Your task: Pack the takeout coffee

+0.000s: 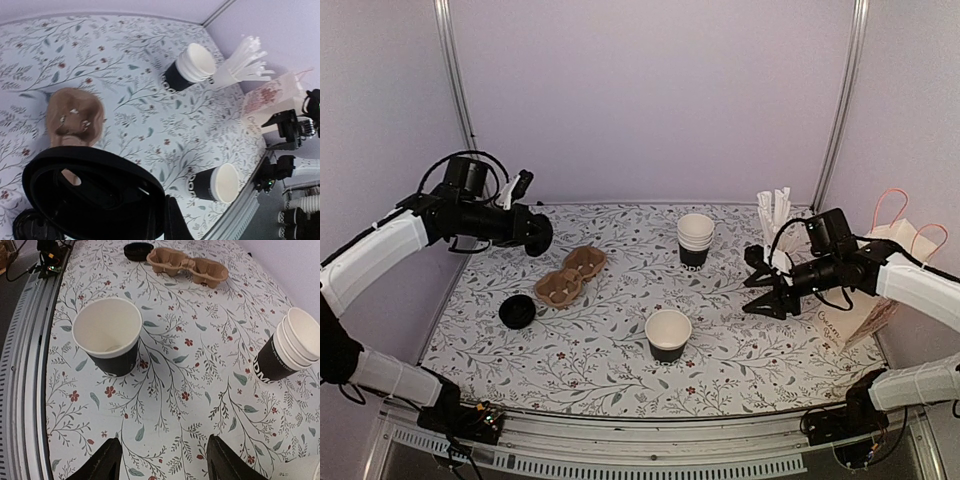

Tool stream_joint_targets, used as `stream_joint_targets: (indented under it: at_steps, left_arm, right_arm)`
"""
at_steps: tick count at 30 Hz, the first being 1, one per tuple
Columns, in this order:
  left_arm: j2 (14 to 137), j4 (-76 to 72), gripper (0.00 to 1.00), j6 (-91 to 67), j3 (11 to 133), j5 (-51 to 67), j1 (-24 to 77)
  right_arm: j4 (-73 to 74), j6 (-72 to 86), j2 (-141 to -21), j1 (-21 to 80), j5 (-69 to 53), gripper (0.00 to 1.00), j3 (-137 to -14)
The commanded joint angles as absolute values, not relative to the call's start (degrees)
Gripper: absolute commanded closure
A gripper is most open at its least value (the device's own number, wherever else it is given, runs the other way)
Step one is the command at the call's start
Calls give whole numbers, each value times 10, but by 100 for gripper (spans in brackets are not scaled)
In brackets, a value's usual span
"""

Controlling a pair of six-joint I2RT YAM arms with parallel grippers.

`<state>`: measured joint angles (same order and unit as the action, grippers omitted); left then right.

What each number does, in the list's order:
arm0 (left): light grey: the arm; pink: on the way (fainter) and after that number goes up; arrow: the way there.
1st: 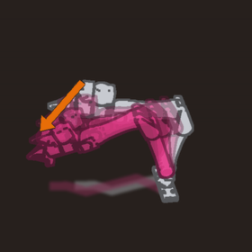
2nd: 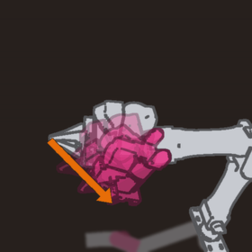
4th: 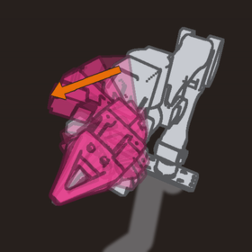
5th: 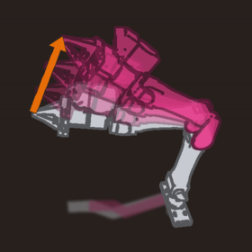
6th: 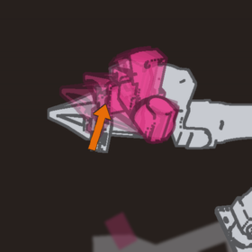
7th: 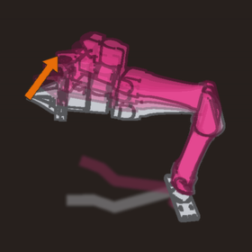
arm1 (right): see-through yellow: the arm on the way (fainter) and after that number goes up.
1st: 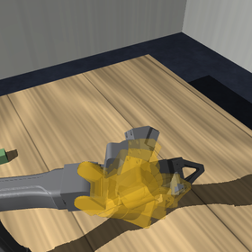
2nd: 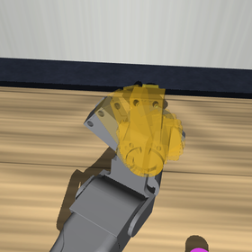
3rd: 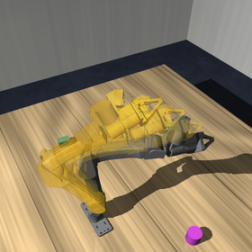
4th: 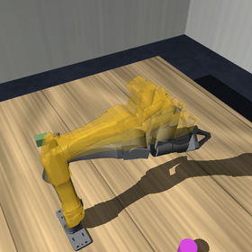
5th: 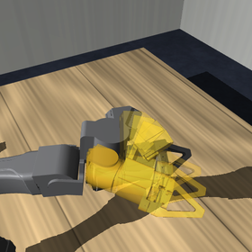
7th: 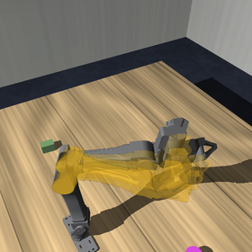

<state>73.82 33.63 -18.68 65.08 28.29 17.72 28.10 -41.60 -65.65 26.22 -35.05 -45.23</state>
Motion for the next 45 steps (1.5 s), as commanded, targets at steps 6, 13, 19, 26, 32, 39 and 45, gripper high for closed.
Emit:
stream_joint_targets:
  at_steps: [6, 13, 19, 26, 32, 39, 45]
  left_arm:
    - [673, -44, 96, -328, 603, 496, 281]
    - [696, -239, 94, -455, 574, 516, 322]
    - [708, -328, 94, -508, 546, 507, 365]
    - [745, -369, 94, -533, 563, 501, 405]
    - [793, -383, 94, -523, 595, 509, 441]
    - [826, -413, 94, -538, 611, 518, 462]
    - [826, -425, 94, -540, 607, 511, 467]
  right_arm:
    - [290, -336, -678, 282, -480, 27, -679]
    - [359, -228, -787, 325, -482, 12, -874]
    - [316, -215, -797, 365, -490, 7, -891]
    - [331, -210, -829, 403, -483, 1, -934]
    - [305, -180, -846, 443, -457, 1, -936]
    - [309, -185, -848, 454, -437, 1, -934]
    - [302, -189, -840, 459, -435, 1, -916]
